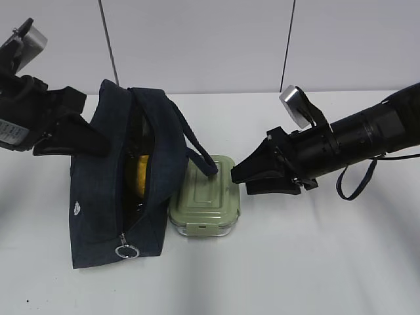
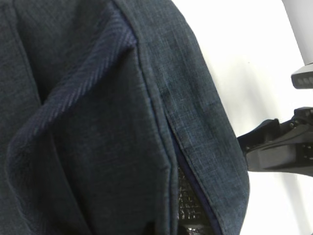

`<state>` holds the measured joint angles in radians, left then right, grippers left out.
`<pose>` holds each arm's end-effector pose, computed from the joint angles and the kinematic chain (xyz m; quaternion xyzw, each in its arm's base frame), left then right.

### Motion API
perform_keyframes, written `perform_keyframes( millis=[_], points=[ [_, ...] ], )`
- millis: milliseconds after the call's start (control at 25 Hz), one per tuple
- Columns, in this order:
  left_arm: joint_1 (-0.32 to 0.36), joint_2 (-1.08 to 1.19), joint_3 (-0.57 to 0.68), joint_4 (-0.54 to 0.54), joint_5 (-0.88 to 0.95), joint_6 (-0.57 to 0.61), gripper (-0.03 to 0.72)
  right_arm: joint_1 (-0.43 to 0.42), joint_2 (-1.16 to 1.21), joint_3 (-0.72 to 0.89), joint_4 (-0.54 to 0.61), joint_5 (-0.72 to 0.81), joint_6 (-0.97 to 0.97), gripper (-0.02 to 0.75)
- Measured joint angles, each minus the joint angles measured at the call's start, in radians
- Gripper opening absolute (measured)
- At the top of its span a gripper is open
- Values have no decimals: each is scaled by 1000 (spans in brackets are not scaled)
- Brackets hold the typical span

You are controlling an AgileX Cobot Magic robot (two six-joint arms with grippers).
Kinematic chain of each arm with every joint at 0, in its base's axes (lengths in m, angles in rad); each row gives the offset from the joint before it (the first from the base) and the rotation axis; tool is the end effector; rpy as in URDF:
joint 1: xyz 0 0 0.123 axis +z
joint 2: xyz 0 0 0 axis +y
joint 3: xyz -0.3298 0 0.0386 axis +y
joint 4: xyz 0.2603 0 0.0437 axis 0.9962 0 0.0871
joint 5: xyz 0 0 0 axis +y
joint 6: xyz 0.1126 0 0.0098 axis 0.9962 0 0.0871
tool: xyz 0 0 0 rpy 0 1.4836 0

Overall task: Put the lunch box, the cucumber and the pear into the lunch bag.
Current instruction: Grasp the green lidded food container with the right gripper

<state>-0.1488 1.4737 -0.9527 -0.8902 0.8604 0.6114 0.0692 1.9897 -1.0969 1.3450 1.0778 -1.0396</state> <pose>0.2850 -0.1101 0.2834 0.1152 0.9166 -0.3238 0.2041 0.3800 0.1236 0.1793 -0.0866 0.8553 0.4957 0.1237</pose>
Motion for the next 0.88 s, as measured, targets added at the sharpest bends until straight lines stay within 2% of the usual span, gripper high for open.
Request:
perform_keyframes(
  millis=[120, 200, 440, 880],
  points=[
    [0, 0, 0, 0, 0, 0, 1, 0, 0, 1, 2, -26, 0, 408],
    [0, 0, 0, 0, 0, 0, 1, 0, 0, 1, 3, -48, 0, 436],
    [0, 0, 0, 0, 0, 0, 1, 0, 0, 1, 16, -117, -1, 627],
    [0, 0, 0, 0, 0, 0, 1, 2, 82, -3, 53, -115, -16, 650]
  ],
)
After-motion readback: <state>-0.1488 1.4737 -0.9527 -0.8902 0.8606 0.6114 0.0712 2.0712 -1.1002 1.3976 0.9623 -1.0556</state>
